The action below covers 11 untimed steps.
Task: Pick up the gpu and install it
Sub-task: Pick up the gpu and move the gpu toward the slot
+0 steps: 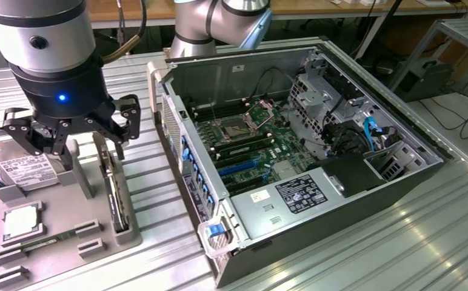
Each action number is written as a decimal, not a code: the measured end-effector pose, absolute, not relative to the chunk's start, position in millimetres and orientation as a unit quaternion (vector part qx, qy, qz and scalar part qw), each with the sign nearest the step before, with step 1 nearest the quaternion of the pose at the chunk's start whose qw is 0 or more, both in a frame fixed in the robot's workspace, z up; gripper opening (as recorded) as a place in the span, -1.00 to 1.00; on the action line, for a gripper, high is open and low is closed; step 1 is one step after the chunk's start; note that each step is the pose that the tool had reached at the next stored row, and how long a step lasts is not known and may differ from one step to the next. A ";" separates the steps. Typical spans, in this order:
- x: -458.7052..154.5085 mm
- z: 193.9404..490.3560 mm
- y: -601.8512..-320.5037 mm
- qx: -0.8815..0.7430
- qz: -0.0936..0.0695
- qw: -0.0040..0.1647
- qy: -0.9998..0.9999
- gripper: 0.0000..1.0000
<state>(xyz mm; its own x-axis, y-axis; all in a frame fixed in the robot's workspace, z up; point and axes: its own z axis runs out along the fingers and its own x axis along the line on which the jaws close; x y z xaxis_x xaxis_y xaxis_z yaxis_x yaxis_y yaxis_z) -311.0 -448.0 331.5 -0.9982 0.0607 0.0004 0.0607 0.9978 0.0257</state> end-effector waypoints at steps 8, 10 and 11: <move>-309.7 328.9 -449.1 0.030 0.013 0.001 0.999 0.44; -309.1 327.9 -450.3 0.030 0.013 0.001 0.999 0.44; -309.0 327.3 -450.8 0.030 0.013 0.001 0.999 0.44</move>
